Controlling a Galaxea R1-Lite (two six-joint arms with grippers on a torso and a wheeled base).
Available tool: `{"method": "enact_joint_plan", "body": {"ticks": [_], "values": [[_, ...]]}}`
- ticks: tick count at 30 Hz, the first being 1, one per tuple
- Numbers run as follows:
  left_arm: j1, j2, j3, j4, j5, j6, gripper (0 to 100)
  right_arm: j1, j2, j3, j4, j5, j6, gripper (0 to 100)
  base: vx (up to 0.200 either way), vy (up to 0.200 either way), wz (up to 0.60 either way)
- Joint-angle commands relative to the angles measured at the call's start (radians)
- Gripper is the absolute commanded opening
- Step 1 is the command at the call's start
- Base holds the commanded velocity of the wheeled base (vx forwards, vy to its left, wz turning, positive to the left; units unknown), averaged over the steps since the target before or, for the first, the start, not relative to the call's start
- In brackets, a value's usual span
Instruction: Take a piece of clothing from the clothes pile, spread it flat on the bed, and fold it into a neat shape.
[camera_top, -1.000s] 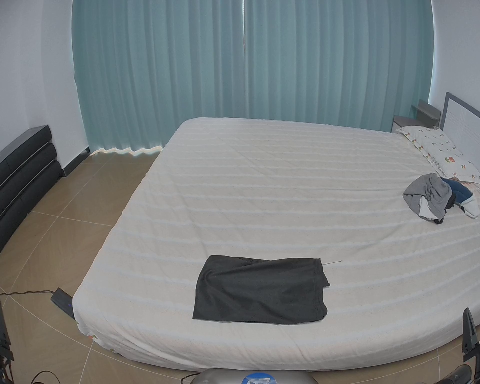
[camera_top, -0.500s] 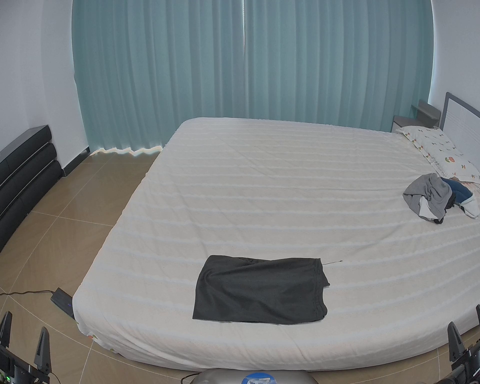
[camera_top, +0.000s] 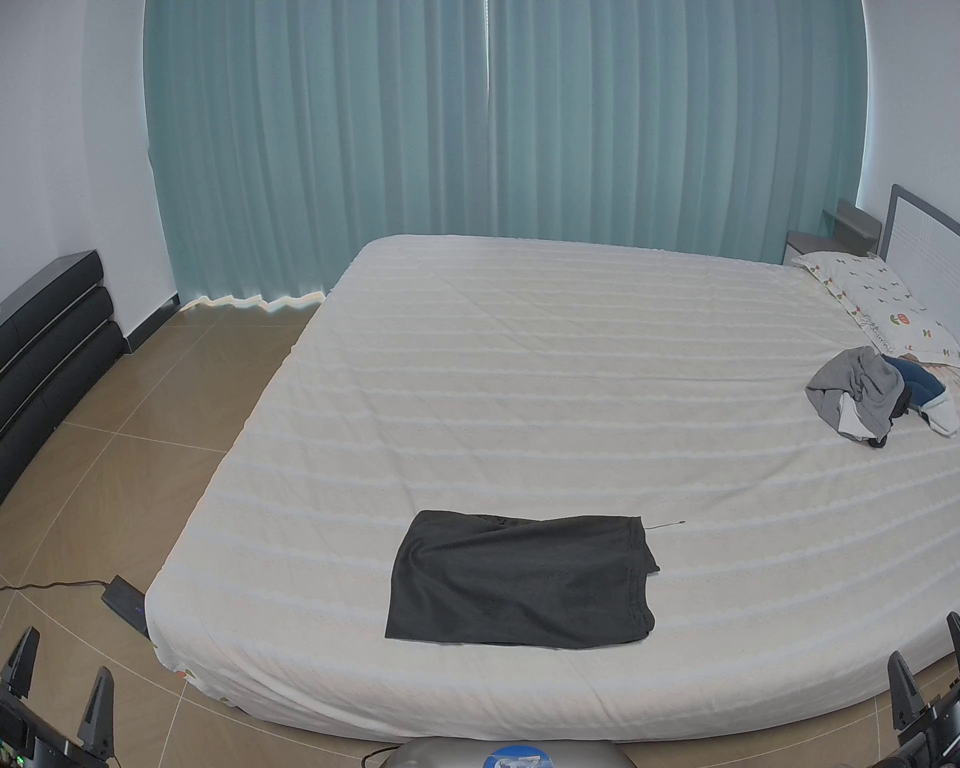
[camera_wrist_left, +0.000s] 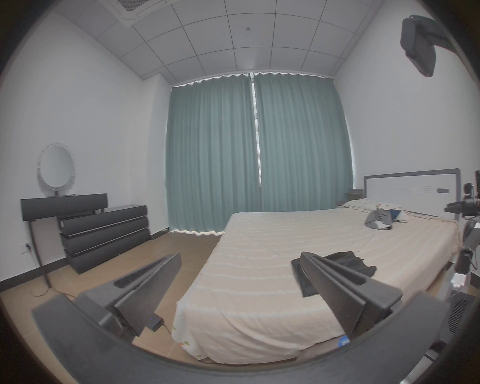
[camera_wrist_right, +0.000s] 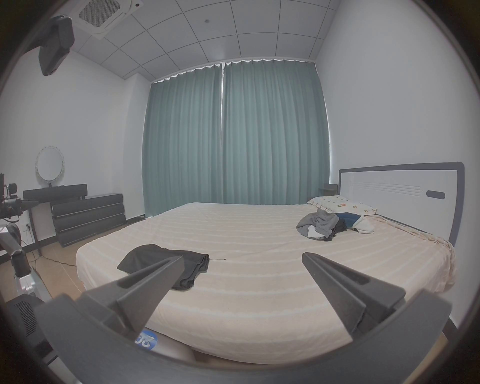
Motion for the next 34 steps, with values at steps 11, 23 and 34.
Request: {"method": "enact_joint_plan", "body": {"ticks": [11,23,34], "values": [[0.000,-0.008,0.015,0.051,-0.080,-0.059,100,0.000,-0.013,0.017,0.000,0.002,-0.001,100,0.000,0.000,0.00],[0.000,-0.010,0.016,0.049,-0.054,-0.022,100,0.003,-0.013,0.017,0.000,0.003,0.004,100,0.000,0.000,0.00],[0.000,-0.010,0.015,0.048,-0.060,-0.027,100,0.003,-0.013,0.017,-0.002,0.003,0.008,100,0.000,0.000,0.00]]}}
